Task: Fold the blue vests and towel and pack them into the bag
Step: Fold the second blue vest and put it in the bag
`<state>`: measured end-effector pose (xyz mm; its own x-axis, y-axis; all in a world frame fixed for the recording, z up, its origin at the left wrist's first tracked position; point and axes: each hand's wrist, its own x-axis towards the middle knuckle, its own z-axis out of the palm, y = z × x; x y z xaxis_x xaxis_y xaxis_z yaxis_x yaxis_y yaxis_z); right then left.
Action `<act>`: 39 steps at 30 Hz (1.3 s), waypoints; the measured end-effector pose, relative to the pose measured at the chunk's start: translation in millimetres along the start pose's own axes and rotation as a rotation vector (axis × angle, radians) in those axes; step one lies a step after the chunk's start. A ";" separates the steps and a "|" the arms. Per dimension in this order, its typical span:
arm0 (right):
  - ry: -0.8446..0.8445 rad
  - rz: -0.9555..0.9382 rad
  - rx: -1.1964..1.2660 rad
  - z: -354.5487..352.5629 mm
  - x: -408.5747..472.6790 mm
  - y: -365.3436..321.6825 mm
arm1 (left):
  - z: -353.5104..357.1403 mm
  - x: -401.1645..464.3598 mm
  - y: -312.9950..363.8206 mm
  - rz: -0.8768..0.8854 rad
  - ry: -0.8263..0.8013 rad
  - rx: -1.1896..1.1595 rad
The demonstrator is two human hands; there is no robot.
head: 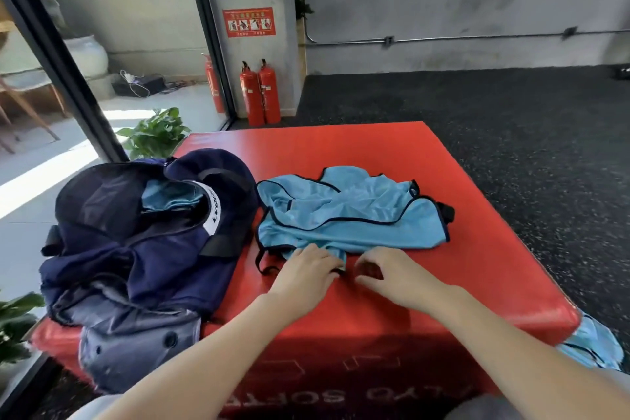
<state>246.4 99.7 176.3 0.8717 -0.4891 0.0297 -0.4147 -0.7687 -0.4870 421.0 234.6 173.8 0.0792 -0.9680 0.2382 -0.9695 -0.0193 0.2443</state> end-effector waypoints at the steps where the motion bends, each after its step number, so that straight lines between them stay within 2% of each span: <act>1: 0.007 0.000 0.010 2.8 1.0 -4.0 | -1.2 1.2 -0.5 -0.013 0.014 -0.026; 6: 0.167 0.031 0.023 6.6 7.2 -21.9 | -23.7 4.6 -2.0 -0.158 0.170 -0.245; 10: 0.341 -0.020 0.067 7.6 13.1 -36.8 | -41.1 0.7 -2.9 -0.265 0.204 -0.402; 17: 0.472 -0.010 0.034 14.3 16.5 -55.9 | -49.9 -5.1 1.8 -0.284 0.253 -0.508; 23: 0.434 0.086 0.144 3.2 13.8 -47.7 | -56.7 -3.9 1.9 -0.293 0.332 -0.442; 27: 0.509 0.133 0.210 -11.9 6.9 -28.8 | -65.7 2.8 -10.6 -0.335 0.405 -0.453; 29: 0.537 0.095 0.266 -18.0 2.2 -23.4 | -69.6 5.6 -13.9 -0.349 0.436 -0.459; 35: 0.424 0.042 0.318 -20.9 -9.3 -25.2 | -63.5 8.7 -5.9 -0.411 0.268 -0.501; 39: 0.306 0.118 0.274 -12.2 -9.5 -32.2 | -64.9 11.6 9.9 -0.396 0.276 -0.562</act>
<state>248.3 124.1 202.4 0.6881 -0.6983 0.1973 -0.3859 -0.5823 -0.7155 427.3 239.4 240.0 0.5256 -0.8156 0.2420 -0.5973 -0.1513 0.7876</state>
